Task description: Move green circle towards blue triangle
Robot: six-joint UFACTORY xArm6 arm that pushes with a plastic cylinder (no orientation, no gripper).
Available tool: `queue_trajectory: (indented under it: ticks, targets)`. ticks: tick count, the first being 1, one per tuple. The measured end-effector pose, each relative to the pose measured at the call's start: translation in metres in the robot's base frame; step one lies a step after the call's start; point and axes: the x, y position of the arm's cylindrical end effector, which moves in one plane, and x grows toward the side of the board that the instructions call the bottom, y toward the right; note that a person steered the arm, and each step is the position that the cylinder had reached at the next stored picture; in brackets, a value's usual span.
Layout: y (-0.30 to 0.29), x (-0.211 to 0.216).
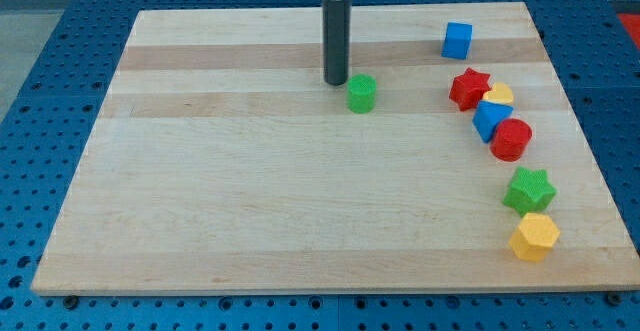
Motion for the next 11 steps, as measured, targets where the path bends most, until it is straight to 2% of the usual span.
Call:
queue_trajectory:
  ticks: [1,2,5,6,7,8,9,10,11]
  targets:
    - [-0.015,0.001]
    - [-0.002,0.012]
    - [0.118,0.119]
    - [0.125,0.132]
    - [0.107,0.133]
    - [0.047,0.129]
    - [0.016,0.089]
    - [0.016,0.034]
    - [0.034,0.034]
